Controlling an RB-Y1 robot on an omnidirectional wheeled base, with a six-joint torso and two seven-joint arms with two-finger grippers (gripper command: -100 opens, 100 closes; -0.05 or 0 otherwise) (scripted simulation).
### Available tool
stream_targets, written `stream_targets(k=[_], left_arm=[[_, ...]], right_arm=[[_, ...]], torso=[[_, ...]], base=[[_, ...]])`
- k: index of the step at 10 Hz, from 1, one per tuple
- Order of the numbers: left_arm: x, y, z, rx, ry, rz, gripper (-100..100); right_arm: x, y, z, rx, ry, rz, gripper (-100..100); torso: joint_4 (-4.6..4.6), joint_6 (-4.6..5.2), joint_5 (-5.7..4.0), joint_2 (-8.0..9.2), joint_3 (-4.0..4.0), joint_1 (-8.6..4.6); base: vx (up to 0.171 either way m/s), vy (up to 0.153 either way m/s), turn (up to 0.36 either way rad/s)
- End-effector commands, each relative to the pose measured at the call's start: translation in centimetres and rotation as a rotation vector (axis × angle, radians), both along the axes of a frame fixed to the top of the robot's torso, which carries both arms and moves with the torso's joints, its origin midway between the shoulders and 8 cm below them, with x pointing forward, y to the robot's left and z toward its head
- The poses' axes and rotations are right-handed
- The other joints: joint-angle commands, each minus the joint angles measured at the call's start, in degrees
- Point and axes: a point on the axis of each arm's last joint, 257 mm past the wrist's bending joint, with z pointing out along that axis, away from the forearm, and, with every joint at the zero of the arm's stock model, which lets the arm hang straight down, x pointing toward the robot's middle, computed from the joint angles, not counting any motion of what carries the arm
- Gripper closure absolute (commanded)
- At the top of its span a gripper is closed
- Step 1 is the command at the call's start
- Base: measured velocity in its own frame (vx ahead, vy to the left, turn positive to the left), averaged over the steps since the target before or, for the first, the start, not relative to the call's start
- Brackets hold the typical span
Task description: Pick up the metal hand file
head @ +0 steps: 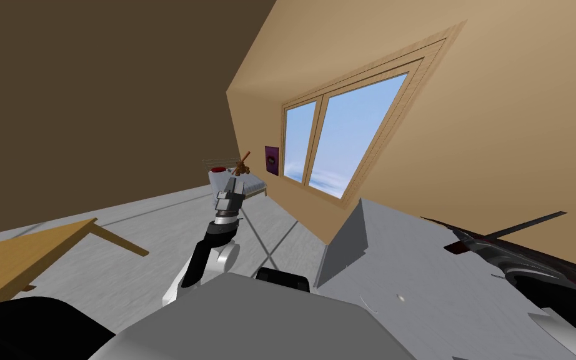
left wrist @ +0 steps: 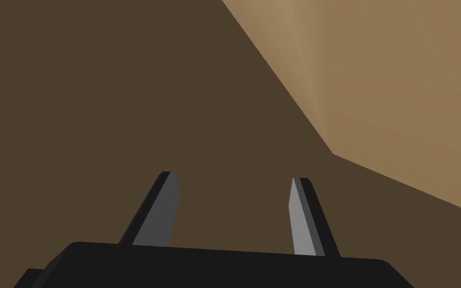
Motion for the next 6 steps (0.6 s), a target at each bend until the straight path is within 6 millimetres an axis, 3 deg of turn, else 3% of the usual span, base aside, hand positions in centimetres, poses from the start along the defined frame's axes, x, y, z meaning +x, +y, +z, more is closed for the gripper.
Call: stream_targets(k=[1,2,4,5,6], left_arm=[[0.0,0.0,0.0,0.0,0.0,0.0,0],[0.0,0.0,0.0,0.0,0.0,0.0,0],[0.0,0.0,0.0,0.0,0.0,0.0,0],[0.0,0.0,0.0,0.0,0.0,0.0,0],[0.0,0.0,0.0,0.0,0.0,0.0,0]], right_arm=[[1.9,0.5,1.2,-0.017,-0.005,0.047,-100],[2.1,0.5,1.5,-0.016,-0.019,0.053,-100],[0.3,-1.1,0.3,-0.001,-0.001,0.01,-100],[2.3,-0.3,2.1,-0.028,-0.015,0.065,-100],[1.8,-0.9,1.9,-0.021,-0.021,0.056,-100]], torso=[[0.0,0.0,0.0,0.0,0.0,0.0],[-0.01,-0.01,0.03,-0.08,-0.04,0.13],[-0.03,-0.03,0.05,-0.12,-0.07,0.17],[-0.01,-0.01,0.02,-0.05,-0.03,0.08],[-0.02,-0.02,0.05,-0.14,-0.07,0.15]], base=[[0.029,0.032,-0.098],[0.05,0.058,-0.054],[0.017,0.023,0.006],[0.039,0.035,-0.086],[0.046,0.058,-0.063]])
